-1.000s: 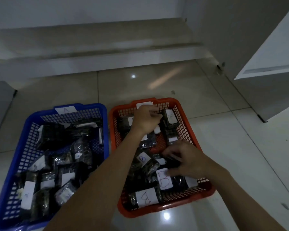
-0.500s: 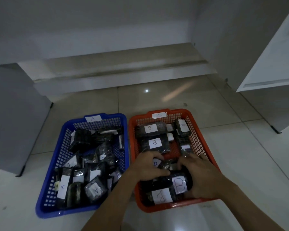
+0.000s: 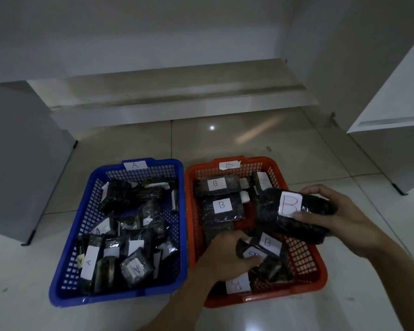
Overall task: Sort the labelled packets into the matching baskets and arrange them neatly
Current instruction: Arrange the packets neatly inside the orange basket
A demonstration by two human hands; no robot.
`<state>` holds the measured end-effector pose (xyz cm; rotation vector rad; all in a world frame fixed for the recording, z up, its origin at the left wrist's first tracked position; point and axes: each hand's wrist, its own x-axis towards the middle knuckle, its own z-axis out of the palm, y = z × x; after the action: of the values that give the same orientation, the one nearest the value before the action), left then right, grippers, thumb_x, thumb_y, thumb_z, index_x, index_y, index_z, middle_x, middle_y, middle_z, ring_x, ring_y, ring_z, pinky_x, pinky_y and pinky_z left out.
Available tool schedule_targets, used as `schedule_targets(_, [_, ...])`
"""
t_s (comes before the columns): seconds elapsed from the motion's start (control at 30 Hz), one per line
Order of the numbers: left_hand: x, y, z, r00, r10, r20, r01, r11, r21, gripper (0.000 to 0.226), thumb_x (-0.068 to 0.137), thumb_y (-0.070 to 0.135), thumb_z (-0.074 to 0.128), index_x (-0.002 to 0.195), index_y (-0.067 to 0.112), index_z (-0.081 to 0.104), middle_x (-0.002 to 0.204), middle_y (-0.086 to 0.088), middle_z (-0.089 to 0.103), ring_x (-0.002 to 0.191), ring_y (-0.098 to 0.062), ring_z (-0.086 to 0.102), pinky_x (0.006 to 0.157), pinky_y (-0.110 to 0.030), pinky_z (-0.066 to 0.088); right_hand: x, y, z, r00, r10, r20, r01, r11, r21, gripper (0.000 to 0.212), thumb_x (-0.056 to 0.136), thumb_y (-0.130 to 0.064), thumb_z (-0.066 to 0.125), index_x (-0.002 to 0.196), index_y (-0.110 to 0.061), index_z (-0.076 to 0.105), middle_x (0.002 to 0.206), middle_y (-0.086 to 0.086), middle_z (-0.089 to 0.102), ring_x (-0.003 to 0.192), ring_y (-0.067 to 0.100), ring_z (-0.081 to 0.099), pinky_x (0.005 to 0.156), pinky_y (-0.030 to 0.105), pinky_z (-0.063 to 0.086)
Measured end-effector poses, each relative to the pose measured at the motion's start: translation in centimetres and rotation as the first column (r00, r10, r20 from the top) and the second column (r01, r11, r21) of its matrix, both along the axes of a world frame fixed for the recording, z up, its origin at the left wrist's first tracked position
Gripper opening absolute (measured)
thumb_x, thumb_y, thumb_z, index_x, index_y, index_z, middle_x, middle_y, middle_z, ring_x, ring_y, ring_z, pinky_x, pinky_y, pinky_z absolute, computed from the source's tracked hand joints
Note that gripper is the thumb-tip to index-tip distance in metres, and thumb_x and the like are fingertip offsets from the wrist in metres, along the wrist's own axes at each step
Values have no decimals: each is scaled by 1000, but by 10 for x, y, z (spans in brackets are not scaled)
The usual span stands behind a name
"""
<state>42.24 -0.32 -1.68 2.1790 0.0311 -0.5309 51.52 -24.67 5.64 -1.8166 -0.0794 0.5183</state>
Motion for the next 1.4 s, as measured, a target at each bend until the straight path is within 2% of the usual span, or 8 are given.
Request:
schedule_targets(0.13, [-4, -9, -9, 985, 167, 38, -171, 931, 324, 85, 69, 80, 55, 138, 33, 39, 151, 1, 29, 140, -28, 23, 116, -49, 26, -3, 11, -17, 988, -134, -81, 139, 988, 73, 45, 65, -21, 86, 107, -22, 68, 115, 10, 70, 104, 33, 69, 67, 41, 62])
schedule_targets(0.37, [-15, -15, -3, 947, 320, -6, -308, 917, 255, 73, 64, 77, 57, 123, 35, 48, 131, 4, 47, 126, -26, 45, 109, -42, 38, -13, 20, -34, 968, -178, -179, 204, 969, 142, 45, 69, -18, 84, 112, -18, 69, 110, 8, 74, 102, 31, 71, 73, 47, 63])
schedule_targets(0.53, [-27, -12, 6, 933, 360, 20, -360, 925, 122, 66, 62, 35, 83, 118, 35, 47, 113, 11, 55, 107, -11, 55, 98, -31, 51, -14, 20, -37, 954, -211, -213, 251, 950, 186, 47, 69, -19, 82, 113, -15, 68, 108, 9, 76, 101, 30, 73, 75, 50, 62])
schedule_targets(0.7, [-35, -3, 25, 949, 307, 74, -315, 938, 144, 44, 76, 12, 78, 113, 24, 58, 96, 11, 67, 80, 1, 59, 72, -9, 50, -16, 20, -35, 955, -208, -210, 249, 950, 189, 45, 71, -18, 81, 114, -15, 68, 111, 11, 74, 101, 29, 73, 73, 47, 62])
schedule_targets(0.83, [-44, 9, 47, 887, 445, 120, -435, 895, -104, 25, 81, 30, 78, 103, 29, 66, 90, 18, 68, 82, 12, 63, 71, -7, 50, -19, 19, -34, 974, -157, -162, 179, 975, 131, 39, 73, -20, 84, 110, -21, 71, 113, 8, 73, 104, 30, 71, 78, 52, 62])
schedule_targets(0.97, [-47, 23, 61, 727, 663, -179, -622, 526, -580, 29, 88, 19, 69, 116, 16, 64, 101, -7, 76, 86, -23, 75, 61, -35, 62, -22, 17, -30, 985, 24, -170, -14, 998, 55, 31, 78, -28, 82, 108, -30, 74, 115, 0, 73, 107, 25, 69, 85, 49, 61])
schedule_targets(1.1, [-51, 27, 58, 681, 670, -296, -624, 319, -714, 31, 90, 7, 63, 120, 13, 61, 103, -13, 75, 90, -29, 74, 61, -31, 60, -29, 28, -30, 933, 273, -236, -278, 960, 10, 29, 81, -34, 78, 109, -33, 74, 115, -7, 73, 109, 18, 69, 94, 46, 57])
schedule_targets(1.4, [-51, 41, 45, 801, 598, 21, -314, 450, -836, 33, 80, -27, 53, 80, 3, 66, 122, -19, 65, 120, -39, 58, 95, -46, 54, -40, 54, -38, 870, 473, 142, -397, 840, -371, 34, 82, -43, 79, 114, -44, 68, 118, -22, 65, 113, -6, 56, 104, 34, 49])
